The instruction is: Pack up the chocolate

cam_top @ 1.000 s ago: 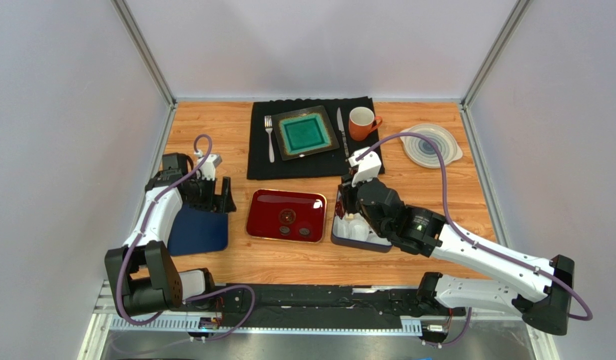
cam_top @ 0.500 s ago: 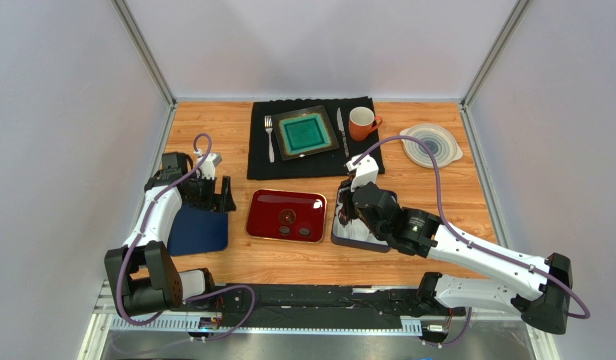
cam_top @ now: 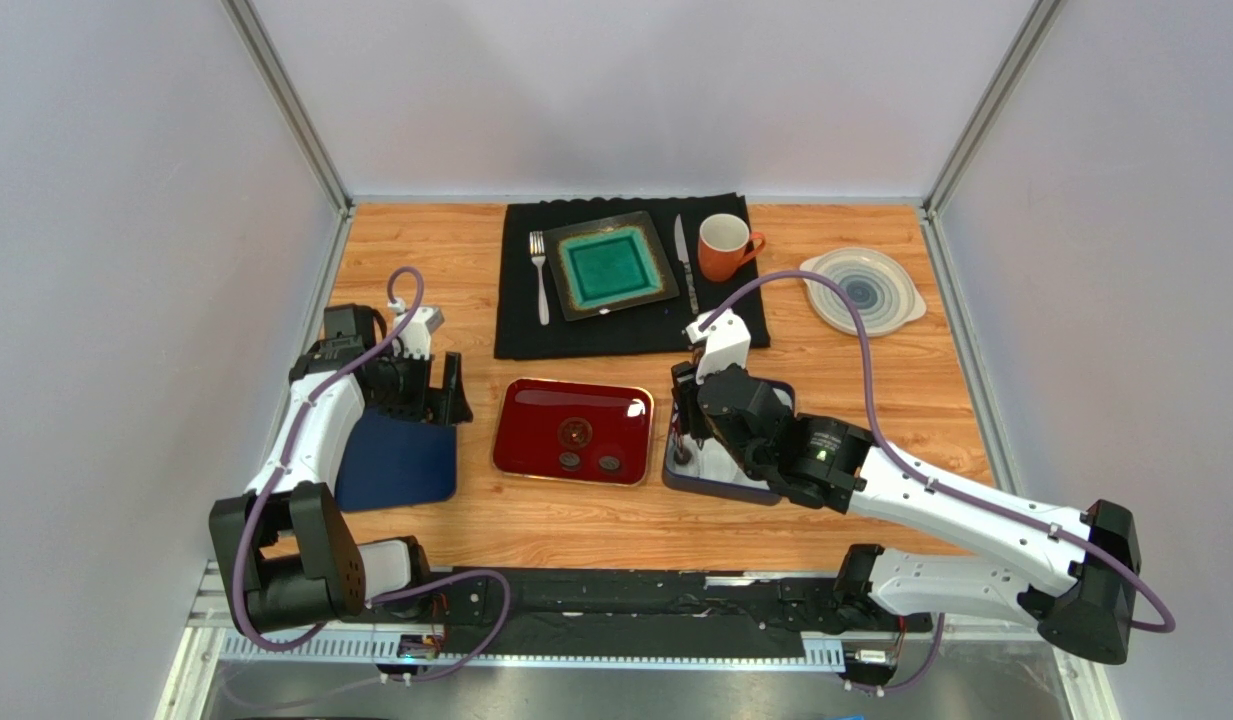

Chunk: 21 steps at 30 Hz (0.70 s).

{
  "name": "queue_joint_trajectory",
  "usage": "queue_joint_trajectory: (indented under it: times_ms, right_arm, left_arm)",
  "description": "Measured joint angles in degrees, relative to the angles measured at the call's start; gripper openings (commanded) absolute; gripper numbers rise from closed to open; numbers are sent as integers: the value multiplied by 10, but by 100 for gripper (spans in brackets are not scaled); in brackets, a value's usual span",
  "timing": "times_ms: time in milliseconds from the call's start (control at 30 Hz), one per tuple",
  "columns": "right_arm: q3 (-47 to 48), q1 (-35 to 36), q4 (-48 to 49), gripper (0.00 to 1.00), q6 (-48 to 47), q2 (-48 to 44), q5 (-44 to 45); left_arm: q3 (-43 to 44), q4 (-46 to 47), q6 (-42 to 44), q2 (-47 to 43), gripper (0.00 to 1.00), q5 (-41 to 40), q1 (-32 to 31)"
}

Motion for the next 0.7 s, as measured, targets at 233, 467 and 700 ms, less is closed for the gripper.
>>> queue_joint_trajectory:
  times_ms: [233, 467, 700]
  right_arm:
    - [0, 0, 0, 42, 0, 0, 0]
    - [19, 0, -1, 42, -8, 3, -10]
    - [87, 1, 37, 42, -27, 53, -39]
  left_arm:
    - [0, 0, 0, 0, 96, 0, 0]
    - [0, 0, 0, -1, 96, 0, 0]
    - [0, 0, 0, -1, 96, 0, 0]
